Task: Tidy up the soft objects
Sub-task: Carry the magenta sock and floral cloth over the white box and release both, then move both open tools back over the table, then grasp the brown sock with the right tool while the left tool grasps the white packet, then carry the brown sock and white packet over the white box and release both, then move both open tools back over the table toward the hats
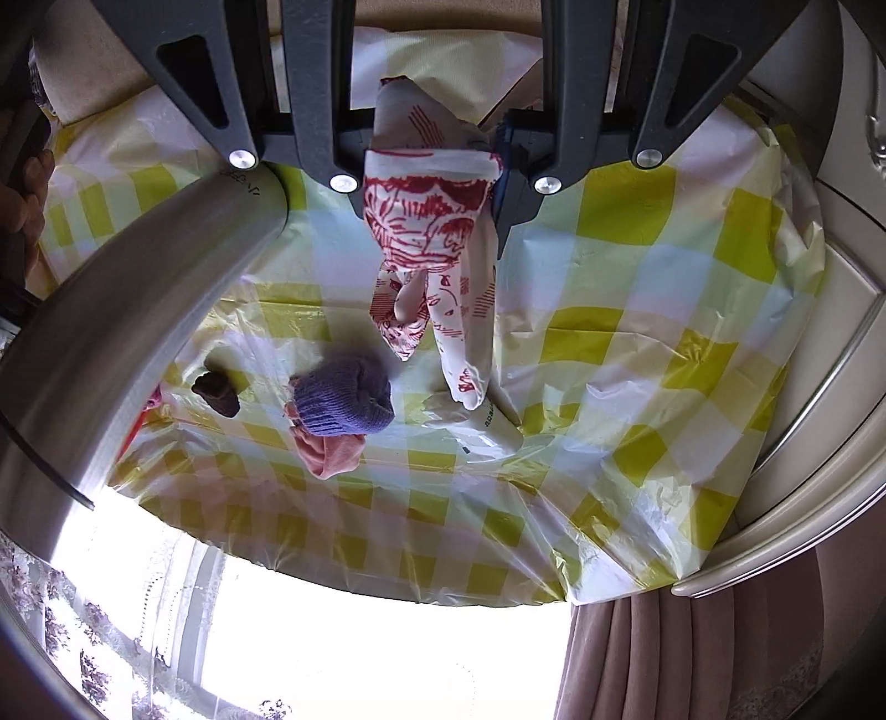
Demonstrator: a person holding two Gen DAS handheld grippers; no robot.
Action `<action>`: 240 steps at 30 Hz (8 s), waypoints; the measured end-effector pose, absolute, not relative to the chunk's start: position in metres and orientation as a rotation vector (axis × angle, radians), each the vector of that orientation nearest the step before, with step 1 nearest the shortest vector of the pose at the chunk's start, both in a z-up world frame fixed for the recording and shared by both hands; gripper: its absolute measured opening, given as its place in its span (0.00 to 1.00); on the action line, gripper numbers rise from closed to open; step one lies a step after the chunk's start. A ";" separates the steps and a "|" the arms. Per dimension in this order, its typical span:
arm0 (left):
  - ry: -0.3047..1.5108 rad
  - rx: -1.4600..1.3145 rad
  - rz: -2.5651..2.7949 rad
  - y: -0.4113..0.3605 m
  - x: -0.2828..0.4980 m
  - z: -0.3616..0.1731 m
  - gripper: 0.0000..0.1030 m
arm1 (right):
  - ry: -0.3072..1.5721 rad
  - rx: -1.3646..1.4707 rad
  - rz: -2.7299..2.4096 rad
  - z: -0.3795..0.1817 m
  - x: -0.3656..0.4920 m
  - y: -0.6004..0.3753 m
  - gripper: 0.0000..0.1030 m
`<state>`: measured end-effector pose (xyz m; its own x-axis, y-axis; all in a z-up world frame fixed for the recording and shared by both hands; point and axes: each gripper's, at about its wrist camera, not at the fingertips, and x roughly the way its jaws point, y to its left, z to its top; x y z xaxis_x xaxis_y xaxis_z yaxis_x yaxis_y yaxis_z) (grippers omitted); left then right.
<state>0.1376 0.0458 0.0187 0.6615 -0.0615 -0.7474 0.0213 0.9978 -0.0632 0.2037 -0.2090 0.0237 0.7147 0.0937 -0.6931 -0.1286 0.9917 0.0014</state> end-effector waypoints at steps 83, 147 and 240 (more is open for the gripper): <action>1.001 0.143 -0.372 -0.117 0.035 0.020 0.73 | 0.906 0.051 -0.201 0.027 0.025 -0.370 0.84; 0.968 -0.096 0.061 0.055 0.365 -0.035 0.45 | 0.927 -0.050 0.082 -0.054 0.365 -0.214 0.36; 0.883 -0.007 -0.423 -0.095 0.015 0.043 0.72 | 0.907 0.081 -0.230 -0.001 -0.013 -0.414 0.77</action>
<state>0.0153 -0.0946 0.0431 0.5582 -0.3613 -0.7469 0.3555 0.9175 -0.1782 -0.0128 -0.4136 -0.0011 0.5934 -0.1639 -0.7881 0.2318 0.9724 -0.0277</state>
